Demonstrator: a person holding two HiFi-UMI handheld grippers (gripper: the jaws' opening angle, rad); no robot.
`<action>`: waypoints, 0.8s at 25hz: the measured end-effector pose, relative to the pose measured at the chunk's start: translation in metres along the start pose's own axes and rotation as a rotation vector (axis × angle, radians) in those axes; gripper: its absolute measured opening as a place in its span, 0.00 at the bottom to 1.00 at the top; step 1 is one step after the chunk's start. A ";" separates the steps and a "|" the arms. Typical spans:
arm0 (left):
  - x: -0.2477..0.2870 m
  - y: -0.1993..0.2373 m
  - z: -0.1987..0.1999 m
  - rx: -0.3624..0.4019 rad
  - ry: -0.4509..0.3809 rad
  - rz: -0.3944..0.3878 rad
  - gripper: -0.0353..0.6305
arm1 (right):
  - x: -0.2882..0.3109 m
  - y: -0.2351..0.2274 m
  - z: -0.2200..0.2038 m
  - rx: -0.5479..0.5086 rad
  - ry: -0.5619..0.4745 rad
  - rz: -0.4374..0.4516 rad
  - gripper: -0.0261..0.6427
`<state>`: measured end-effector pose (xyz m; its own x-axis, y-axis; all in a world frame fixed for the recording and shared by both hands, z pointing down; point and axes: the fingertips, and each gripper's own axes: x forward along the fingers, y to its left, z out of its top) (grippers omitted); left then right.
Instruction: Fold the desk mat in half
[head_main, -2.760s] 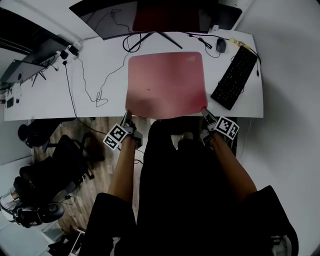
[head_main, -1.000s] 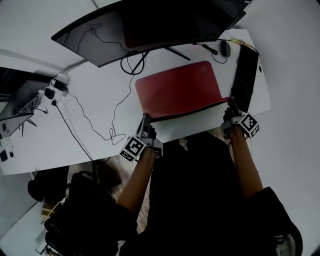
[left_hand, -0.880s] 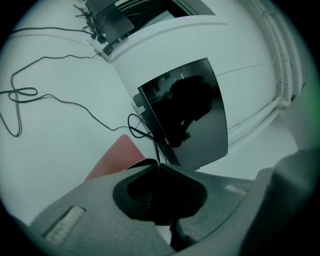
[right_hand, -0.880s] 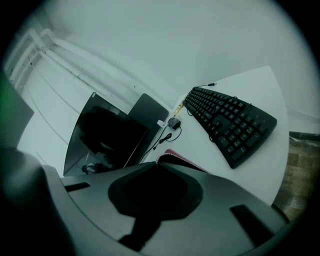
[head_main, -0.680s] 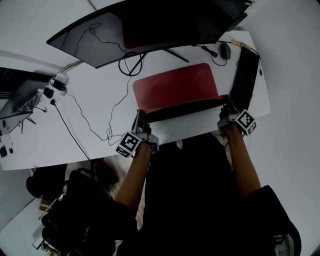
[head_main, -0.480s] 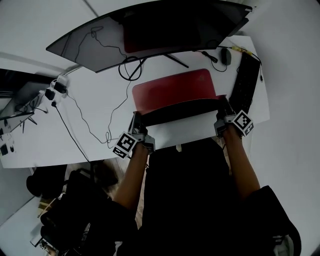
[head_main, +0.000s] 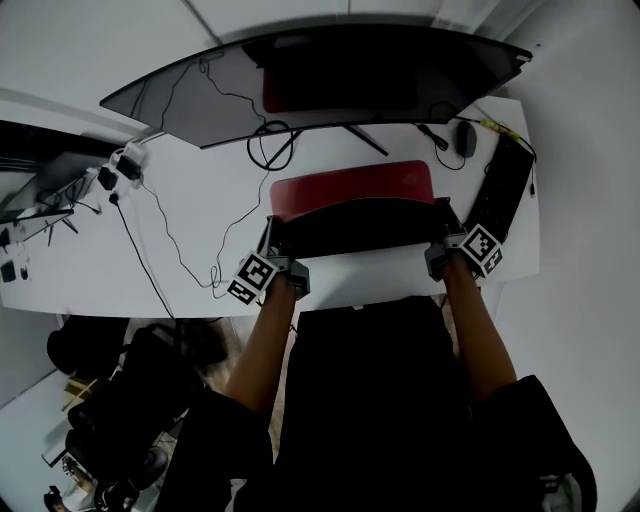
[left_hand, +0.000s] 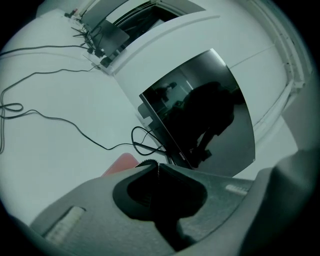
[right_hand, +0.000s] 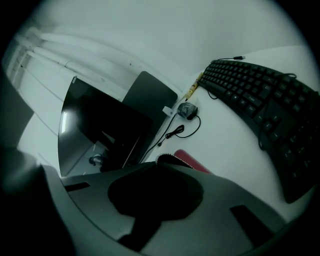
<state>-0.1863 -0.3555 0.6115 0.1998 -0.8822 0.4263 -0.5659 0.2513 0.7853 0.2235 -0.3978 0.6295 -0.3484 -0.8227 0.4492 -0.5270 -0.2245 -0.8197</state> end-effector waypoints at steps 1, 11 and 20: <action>0.005 0.001 0.002 0.005 -0.003 0.008 0.10 | 0.005 0.000 0.001 -0.003 0.005 -0.001 0.06; 0.050 0.026 0.003 -0.033 0.029 0.108 0.10 | 0.051 -0.013 0.003 -0.058 0.064 -0.058 0.07; 0.074 0.045 0.004 -0.016 0.079 0.182 0.10 | 0.088 -0.021 0.000 -0.061 0.132 -0.088 0.07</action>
<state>-0.2005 -0.4109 0.6767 0.1583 -0.7878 0.5952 -0.5853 0.4106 0.6991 0.2040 -0.4654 0.6862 -0.3959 -0.7246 0.5641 -0.6047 -0.2566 -0.7540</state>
